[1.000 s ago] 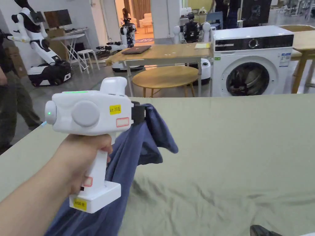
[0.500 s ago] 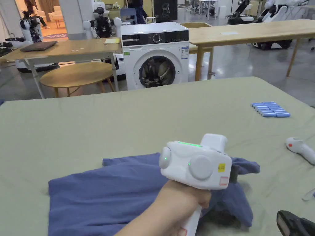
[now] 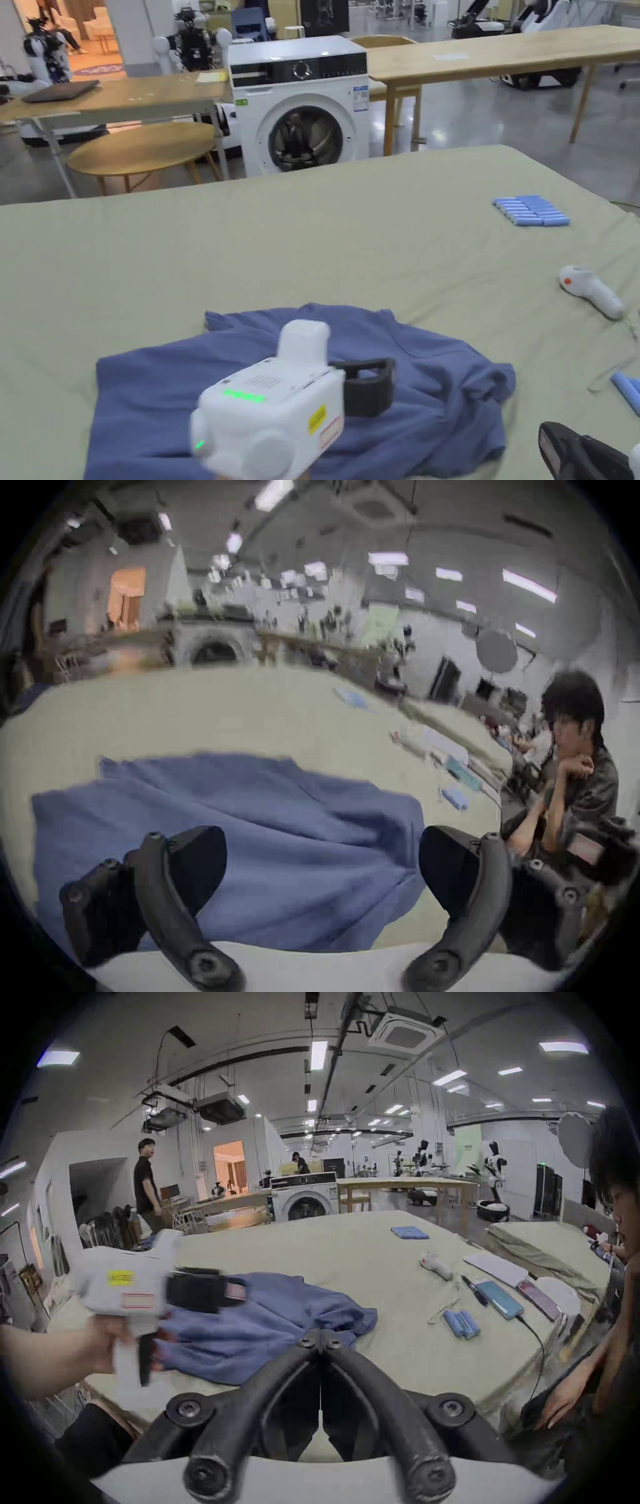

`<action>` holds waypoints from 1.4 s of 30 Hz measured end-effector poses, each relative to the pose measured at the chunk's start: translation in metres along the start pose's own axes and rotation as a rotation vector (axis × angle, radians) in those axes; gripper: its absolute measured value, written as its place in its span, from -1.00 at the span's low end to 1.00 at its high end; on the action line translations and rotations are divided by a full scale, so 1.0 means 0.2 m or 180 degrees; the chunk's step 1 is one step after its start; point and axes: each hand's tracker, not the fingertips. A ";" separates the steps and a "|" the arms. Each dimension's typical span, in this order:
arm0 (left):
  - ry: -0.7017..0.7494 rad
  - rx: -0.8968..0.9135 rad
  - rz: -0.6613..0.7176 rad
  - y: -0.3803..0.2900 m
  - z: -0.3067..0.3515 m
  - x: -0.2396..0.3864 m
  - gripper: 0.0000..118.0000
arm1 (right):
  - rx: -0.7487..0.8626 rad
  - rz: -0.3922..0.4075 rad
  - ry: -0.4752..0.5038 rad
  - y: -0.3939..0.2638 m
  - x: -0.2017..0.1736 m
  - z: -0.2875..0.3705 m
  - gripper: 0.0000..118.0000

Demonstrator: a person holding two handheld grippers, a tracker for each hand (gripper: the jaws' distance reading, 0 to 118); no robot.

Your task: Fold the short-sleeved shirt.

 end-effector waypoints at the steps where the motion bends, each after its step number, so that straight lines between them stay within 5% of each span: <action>1: 0.0142 0.0064 -0.0047 0.00 0.12 -0.07 0.90 | 0.0030 0.0047 0.0039 0.01 -0.03 -0.02 -1.00; 3: 0.0516 0.0313 -0.0021 -0.02 0.41 -0.21 0.72 | 0.0048 0.0153 0.0115 0.02 -0.09 -0.07 -1.00; 4: 0.0639 0.0445 0.0035 -0.03 0.55 -0.26 0.46 | 0.0057 0.0190 0.0128 0.02 -0.12 -0.10 -1.00; 6: 0.1138 0.0604 0.0070 -0.05 0.80 -0.34 -0.59 | 0.0069 0.0260 0.0183 0.01 -0.19 -0.17 -1.00; 7: 0.1425 0.0712 0.0083 -0.08 0.93 -0.37 -0.89 | 0.0083 0.0302 0.0227 -0.01 -0.23 -0.21 -1.00; 13: 0.1883 0.0775 0.0079 -0.31 1.30 -0.49 -1.00 | -0.0042 0.0415 0.0348 -0.09 -0.42 -0.39 -1.00; 16: 0.1791 0.0531 0.0409 -0.39 1.30 -0.56 -1.00 | -0.0124 0.0446 0.0463 -0.11 -0.48 -0.42 -1.00; 29: 0.1196 -0.0176 0.0486 -0.10 0.74 -0.93 -1.00 | -0.0342 0.0590 0.0458 -0.14 -0.50 -0.52 -1.00; 30: 0.1142 -0.0299 0.0567 -0.03 0.63 -1.02 -0.95 | -0.0344 0.0600 0.0435 -0.14 -0.50 -0.53 -1.00; 31: 0.1150 -0.0361 0.0626 0.02 0.53 -1.10 -0.54 | -0.0350 0.0596 0.0429 -0.13 -0.49 -0.54 -1.00; 32: 0.1122 -0.0449 0.0664 0.07 0.43 -1.18 0.43 | -0.0361 0.0587 0.0421 -0.13 -0.48 -0.54 -1.00; 33: 0.1065 -0.0624 0.0785 0.11 0.33 -1.28 0.97 | -0.0374 0.0581 0.0408 -0.13 -0.47 -0.55 -1.00; 42: 0.1632 -0.1253 0.1490 0.05 -0.15 -1.71 0.96 | -0.0568 0.0532 0.0149 -0.19 -0.34 -0.60 -1.00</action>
